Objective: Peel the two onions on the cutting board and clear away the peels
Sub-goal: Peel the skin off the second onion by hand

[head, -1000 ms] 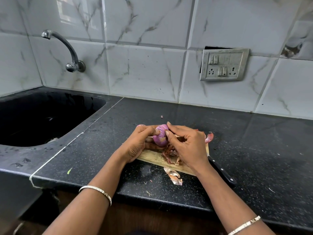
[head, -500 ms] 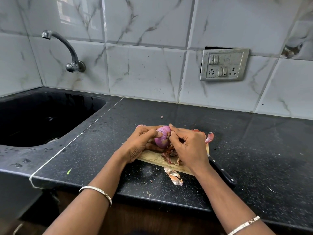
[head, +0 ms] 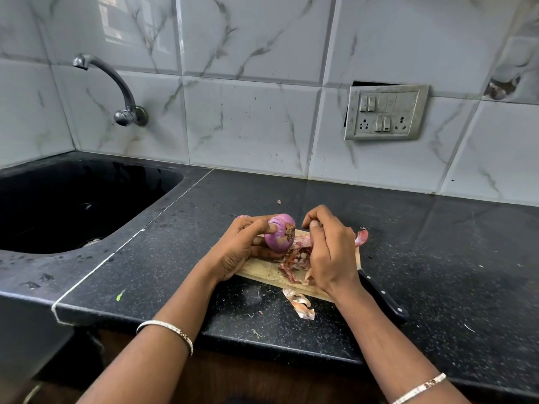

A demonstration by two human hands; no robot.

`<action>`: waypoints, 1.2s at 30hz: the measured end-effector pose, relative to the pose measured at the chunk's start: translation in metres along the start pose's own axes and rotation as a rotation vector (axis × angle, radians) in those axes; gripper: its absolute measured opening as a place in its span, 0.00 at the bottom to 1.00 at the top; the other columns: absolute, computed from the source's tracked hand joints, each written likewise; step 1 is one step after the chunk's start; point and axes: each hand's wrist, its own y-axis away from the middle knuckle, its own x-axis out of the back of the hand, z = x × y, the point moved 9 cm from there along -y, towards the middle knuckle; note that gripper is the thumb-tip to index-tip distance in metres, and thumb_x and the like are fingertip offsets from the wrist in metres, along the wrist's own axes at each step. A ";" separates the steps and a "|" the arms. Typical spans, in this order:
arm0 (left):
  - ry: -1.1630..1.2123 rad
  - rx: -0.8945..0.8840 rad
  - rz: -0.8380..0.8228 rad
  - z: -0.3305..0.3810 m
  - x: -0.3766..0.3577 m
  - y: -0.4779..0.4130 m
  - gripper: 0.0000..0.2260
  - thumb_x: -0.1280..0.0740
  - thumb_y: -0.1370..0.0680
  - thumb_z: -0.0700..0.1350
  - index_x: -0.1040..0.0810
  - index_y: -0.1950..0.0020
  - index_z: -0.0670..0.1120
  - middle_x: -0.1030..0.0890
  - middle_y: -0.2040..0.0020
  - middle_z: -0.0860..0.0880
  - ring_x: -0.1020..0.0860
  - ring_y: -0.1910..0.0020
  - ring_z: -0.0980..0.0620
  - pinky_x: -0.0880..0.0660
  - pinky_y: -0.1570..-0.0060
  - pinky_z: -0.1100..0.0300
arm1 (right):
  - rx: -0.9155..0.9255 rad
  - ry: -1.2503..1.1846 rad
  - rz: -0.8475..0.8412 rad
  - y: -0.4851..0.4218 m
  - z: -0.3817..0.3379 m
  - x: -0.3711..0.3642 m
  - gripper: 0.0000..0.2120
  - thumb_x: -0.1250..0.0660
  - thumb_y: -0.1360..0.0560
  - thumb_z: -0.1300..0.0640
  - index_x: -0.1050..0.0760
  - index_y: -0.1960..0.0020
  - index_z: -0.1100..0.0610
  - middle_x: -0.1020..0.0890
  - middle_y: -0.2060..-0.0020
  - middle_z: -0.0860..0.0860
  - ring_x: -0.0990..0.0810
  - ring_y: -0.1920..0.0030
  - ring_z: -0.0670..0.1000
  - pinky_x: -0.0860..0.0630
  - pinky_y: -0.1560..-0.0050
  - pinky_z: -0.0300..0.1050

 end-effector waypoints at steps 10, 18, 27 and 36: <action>0.002 -0.004 -0.006 -0.001 0.000 -0.001 0.13 0.33 0.26 0.44 0.12 0.47 0.46 0.15 0.48 0.34 0.16 0.51 0.38 0.17 0.48 0.46 | 0.032 0.180 -0.032 -0.001 0.002 -0.007 0.07 0.37 0.21 0.62 0.23 0.46 0.55 0.19 0.54 0.47 0.25 0.52 0.47 0.35 0.52 0.30; 0.000 -0.010 -0.017 -0.002 0.002 -0.002 0.18 0.31 0.28 0.46 0.15 0.43 0.39 0.16 0.49 0.32 0.16 0.52 0.38 0.16 0.49 0.47 | -0.033 -0.061 -0.061 -0.004 -0.003 -0.004 0.07 0.26 0.23 0.53 0.16 0.47 0.53 0.14 0.56 0.42 0.16 0.56 0.40 0.22 0.56 0.32; -0.005 -0.018 -0.042 0.001 -0.001 0.000 0.14 0.33 0.25 0.43 0.14 0.42 0.45 0.15 0.49 0.34 0.15 0.53 0.42 0.16 0.51 0.52 | -0.019 -0.064 -0.004 -0.003 0.000 0.000 0.08 0.25 0.26 0.58 0.14 0.46 0.54 0.13 0.55 0.45 0.16 0.57 0.39 0.19 0.54 0.38; -0.005 -0.023 -0.039 0.004 -0.003 0.003 0.15 0.31 0.25 0.44 0.16 0.40 0.42 0.15 0.48 0.34 0.15 0.54 0.43 0.16 0.52 0.53 | 0.034 -0.011 0.023 -0.002 -0.003 0.002 0.10 0.26 0.26 0.62 0.14 0.46 0.55 0.13 0.53 0.47 0.16 0.53 0.40 0.20 0.50 0.35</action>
